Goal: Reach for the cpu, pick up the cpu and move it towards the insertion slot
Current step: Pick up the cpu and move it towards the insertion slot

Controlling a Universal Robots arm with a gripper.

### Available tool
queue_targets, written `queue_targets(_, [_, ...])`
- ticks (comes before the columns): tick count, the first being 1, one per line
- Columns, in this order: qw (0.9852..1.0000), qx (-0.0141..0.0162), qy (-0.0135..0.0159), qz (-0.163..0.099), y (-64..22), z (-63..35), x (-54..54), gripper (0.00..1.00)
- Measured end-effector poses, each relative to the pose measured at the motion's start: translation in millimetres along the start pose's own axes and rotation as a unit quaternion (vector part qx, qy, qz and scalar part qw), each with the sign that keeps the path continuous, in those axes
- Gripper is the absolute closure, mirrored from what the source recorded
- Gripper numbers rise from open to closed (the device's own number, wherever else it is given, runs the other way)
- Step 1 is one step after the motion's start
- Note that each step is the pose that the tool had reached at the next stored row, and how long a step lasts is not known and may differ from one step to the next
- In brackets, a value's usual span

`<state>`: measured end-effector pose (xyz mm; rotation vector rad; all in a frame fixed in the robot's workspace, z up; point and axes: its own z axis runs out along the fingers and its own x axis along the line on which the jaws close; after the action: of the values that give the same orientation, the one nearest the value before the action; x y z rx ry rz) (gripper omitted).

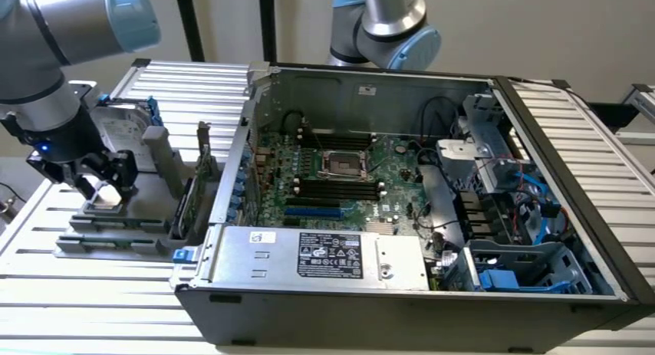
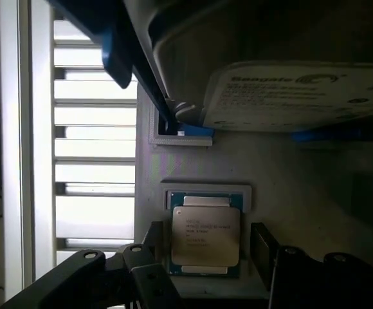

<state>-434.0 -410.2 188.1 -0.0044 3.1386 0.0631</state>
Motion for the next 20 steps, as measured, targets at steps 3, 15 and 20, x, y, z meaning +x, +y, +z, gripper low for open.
queue_targets(3, [1.0000,0.0000,0.0004,0.000,0.4,0.8,0.0,0.35])
queue_targets(15, [1.0000,-0.0001,0.0033,0.000,1.8,2.2,0.0,0.35])
queue_targets(20, [1.0000,0.0000,0.0055,0.001,2.0,2.4,0.0,0.35])
